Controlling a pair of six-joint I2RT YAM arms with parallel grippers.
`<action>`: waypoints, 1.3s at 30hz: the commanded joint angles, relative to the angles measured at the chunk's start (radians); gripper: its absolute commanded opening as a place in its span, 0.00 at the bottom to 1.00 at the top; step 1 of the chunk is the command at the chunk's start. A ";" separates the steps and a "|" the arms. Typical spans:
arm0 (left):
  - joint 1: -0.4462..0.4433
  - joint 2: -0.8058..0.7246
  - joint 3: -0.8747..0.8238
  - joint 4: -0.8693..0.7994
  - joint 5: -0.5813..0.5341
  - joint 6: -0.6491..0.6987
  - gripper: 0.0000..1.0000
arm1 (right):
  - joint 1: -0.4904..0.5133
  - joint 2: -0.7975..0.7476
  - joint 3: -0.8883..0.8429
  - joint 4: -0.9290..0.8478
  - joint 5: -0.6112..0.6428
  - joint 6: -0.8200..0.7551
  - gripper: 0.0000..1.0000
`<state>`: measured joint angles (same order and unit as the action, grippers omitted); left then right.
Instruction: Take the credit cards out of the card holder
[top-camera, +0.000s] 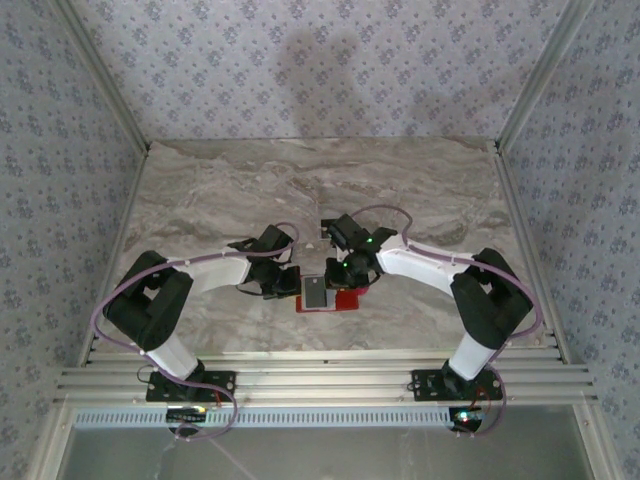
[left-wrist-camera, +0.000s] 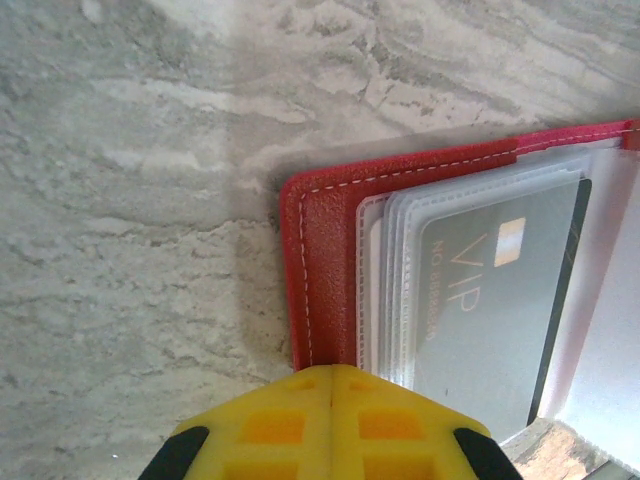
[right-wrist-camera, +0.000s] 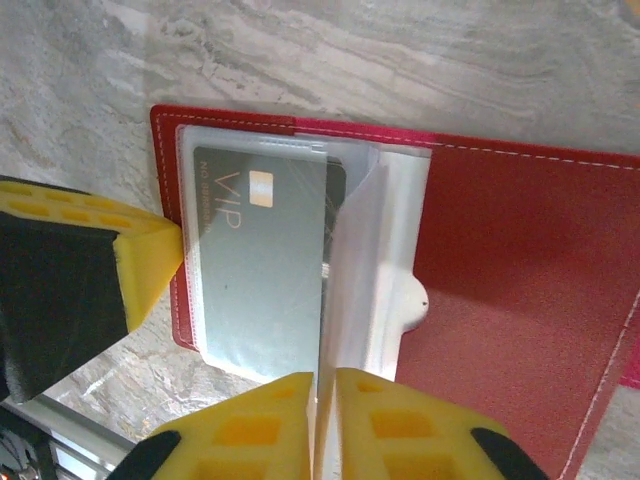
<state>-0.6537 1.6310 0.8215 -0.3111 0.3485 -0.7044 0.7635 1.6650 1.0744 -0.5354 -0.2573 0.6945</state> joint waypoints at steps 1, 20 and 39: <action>0.002 0.013 0.010 -0.036 -0.002 0.013 0.00 | -0.011 -0.030 -0.015 -0.087 0.070 -0.012 0.21; -0.012 -0.003 0.061 -0.068 -0.014 0.012 0.00 | -0.085 -0.129 -0.062 -0.035 0.048 -0.047 0.27; -0.039 0.023 0.105 -0.081 0.005 0.005 0.14 | -0.078 -0.023 -0.034 0.106 -0.126 0.000 0.27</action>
<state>-0.6830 1.6295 0.9066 -0.3897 0.3340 -0.7010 0.6811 1.6199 1.0134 -0.4404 -0.3489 0.6842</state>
